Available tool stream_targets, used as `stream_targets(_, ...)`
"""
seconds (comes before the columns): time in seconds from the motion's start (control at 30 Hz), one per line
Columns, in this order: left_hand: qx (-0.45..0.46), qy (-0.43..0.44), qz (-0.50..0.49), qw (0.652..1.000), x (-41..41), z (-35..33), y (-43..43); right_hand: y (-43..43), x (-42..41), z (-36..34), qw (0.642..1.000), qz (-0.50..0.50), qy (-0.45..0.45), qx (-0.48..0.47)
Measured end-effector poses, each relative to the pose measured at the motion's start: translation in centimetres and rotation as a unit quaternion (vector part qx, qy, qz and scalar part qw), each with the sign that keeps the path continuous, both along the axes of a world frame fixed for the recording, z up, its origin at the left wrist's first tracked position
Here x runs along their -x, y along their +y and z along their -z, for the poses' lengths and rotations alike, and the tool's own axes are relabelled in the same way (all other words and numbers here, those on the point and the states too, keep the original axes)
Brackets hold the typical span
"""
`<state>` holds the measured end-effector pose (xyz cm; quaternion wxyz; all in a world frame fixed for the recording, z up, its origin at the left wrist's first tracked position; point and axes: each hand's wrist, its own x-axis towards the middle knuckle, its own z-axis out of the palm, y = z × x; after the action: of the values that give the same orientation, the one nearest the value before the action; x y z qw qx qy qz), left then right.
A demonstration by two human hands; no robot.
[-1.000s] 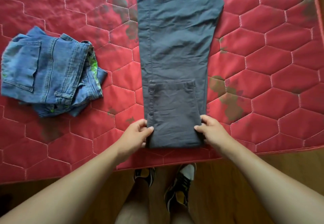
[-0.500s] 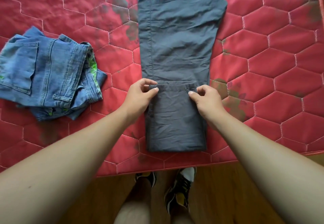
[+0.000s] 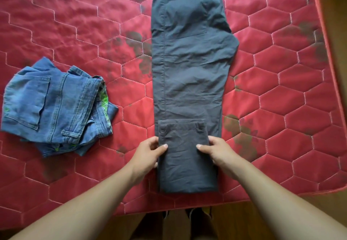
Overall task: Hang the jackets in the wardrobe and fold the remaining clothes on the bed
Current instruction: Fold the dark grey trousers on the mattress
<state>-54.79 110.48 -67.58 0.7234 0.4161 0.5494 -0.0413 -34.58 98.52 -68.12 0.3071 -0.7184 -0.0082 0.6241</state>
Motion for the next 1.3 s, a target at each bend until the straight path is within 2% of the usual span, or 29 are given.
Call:
stream_targets(0.13,-0.059,-0.028,0.0,0.998,-2.3,-1.9,3.0,2.3,-0.9,-1.3,0.997,0.046,-0.015,-0.056)
stream_targets(0.33,-0.145,-0.121,-0.073,0.979,-9.2,-5.4,12.3,11.3,-8.7,-5.8,0.971,0.094,-0.021,-0.22)
stream_targets(0.43,-0.057,-0.096,-0.111,0.987,-11.5,-4.7,15.6,13.9,-11.2,-6.0,0.986,0.029,0.007,-0.163)
stream_targets(0.53,0.046,-0.032,-0.039,0.998,-9.6,-3.1,12.9,11.7,-10.8,-3.7,0.997,-0.046,0.054,-0.042)
stream_targets(0.6,0.08,0.001,-0.009,0.997,-7.5,-1.9,9.9,8.5,-9.1,-2.2,0.995,-0.033,0.089,-0.004)
stream_targets(0.7,0.106,0.03,-0.004,0.994,-3.9,-0.7,5.1,3.4,-6.4,-0.8,0.99,-0.001,0.141,0.005)
stream_targets(0.8,0.092,0.052,0.004,0.994,-1.3,-0.2,1.5,-0.1,-4.4,0.2,0.995,0.013,0.095,0.008)
stream_targets(0.93,0.078,0.065,0.004,0.995,-0.8,0.0,0.2,-1.4,-3.0,0.7,0.998,-0.043,-0.016,-0.037)
stream_targets(1.0,0.079,0.068,0.004,0.995,-0.9,-0.1,0.2,-1.3,-2.9,0.5,0.996,-0.07,-0.035,-0.051)
stream_targets(1.07,0.065,0.066,0.013,0.996,-1.2,-0.2,0.4,-0.7,-3.2,0.2,0.996,-0.057,-0.04,-0.053)
stream_targets(1.17,0.005,0.045,-0.006,0.999,-2.7,-0.3,2.5,2.1,-4.7,0.1,0.998,-0.002,-0.046,-0.051)
stream_targets(1.3,-0.101,0.036,-0.054,0.993,-6.7,0.5,7.8,7.6,-7.4,0.9,0.994,-0.002,-0.085,-0.068)
